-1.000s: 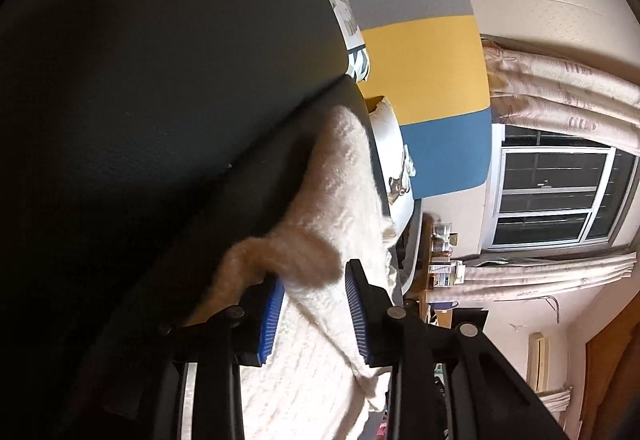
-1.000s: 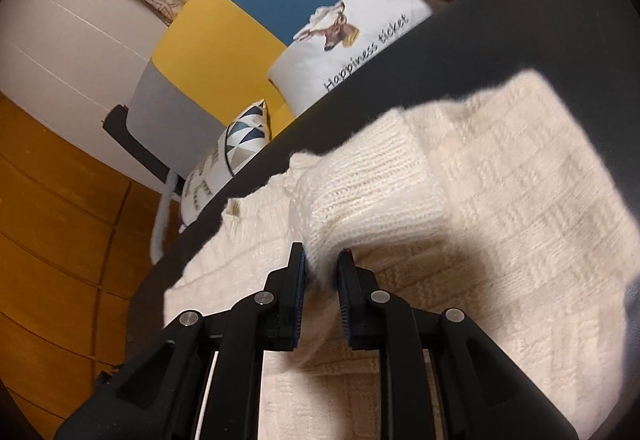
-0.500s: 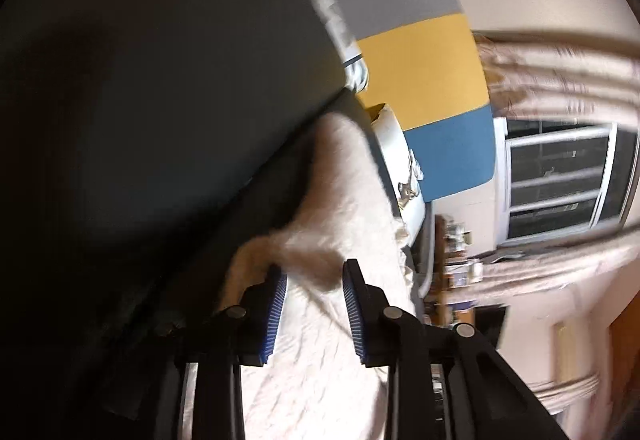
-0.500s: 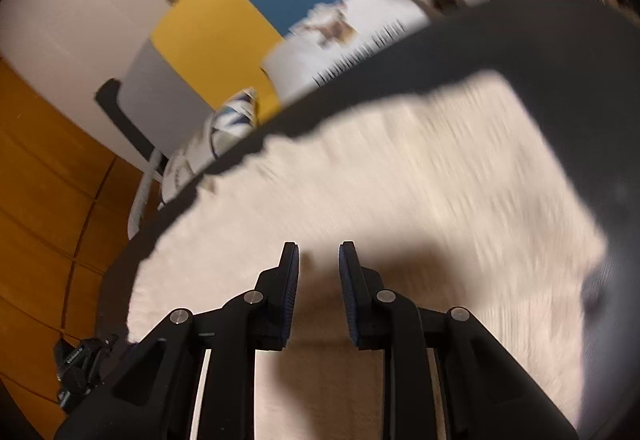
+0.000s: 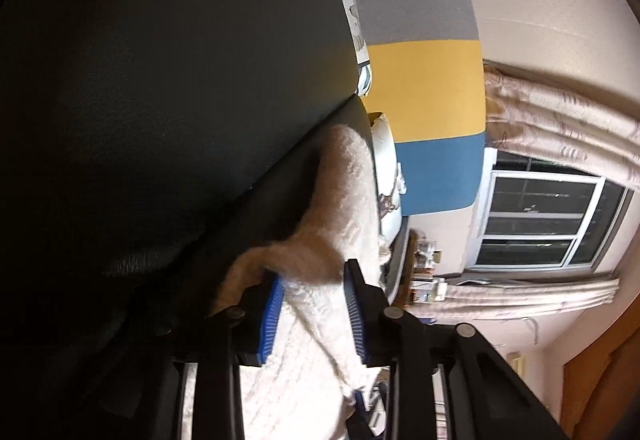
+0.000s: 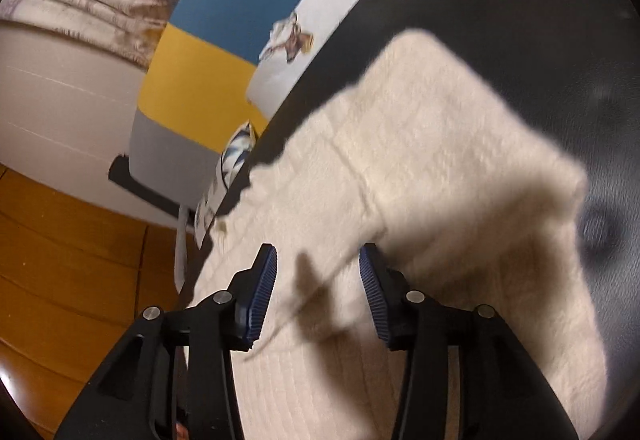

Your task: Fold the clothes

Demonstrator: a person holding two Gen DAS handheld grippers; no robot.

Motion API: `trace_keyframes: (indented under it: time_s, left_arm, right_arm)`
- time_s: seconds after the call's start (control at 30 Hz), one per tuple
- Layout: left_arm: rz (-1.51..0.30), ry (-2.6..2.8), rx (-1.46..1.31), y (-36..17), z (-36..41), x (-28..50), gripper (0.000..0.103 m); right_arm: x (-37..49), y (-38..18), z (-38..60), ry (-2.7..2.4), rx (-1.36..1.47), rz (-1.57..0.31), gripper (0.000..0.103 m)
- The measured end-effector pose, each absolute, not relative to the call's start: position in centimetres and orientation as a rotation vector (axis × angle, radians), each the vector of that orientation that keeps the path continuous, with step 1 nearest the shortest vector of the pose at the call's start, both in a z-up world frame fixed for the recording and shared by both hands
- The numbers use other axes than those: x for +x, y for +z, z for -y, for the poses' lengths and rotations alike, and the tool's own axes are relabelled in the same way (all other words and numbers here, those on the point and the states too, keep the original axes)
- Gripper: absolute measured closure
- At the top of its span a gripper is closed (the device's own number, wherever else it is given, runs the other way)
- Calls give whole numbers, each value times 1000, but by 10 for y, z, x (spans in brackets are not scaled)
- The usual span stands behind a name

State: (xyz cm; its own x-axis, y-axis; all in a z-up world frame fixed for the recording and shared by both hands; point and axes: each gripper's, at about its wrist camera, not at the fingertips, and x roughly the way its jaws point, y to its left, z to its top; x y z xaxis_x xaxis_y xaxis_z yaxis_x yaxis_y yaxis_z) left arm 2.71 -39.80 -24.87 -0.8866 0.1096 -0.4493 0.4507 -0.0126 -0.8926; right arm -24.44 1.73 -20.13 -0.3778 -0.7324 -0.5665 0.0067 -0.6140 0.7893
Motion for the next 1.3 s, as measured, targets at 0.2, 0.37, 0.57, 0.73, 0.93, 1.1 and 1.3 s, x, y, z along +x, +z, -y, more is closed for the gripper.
trace_keyframes:
  time_s: [0.2,0.37,0.57,0.73,0.93,1.1,1.3]
  left_arm:
    - [-1914,-2062,620,-238,400,26,92]
    - [-1687,-2194,752,-232,393,25,93]
    - [-1809,-2154,752,-244,401,41,82]
    - [-1923,-2146,701,-230,418,62,76]
    - [-1710,-2266,801,-201,448,34,71]
    - [-1735,-2276,988,-217,463,-18,69]
    - [-1795,-2318,1046,-232,474,-50,68]
  right_arm:
    - [-255,-196,-5,-2124,1351,908,83]
    - [-225,-142,15,-2385,1187,304,92]
    - [-224,-179,11,-2370,1332,236,92]
    - [-225,-170,-10,-2376,1320,436,58]
    - [-213,-118,15,-2403,1087,331,40]
    - [-214,-122,83,-2160,1074,204,39]
    - [-230,-156,112,-2050,1161,285,39]
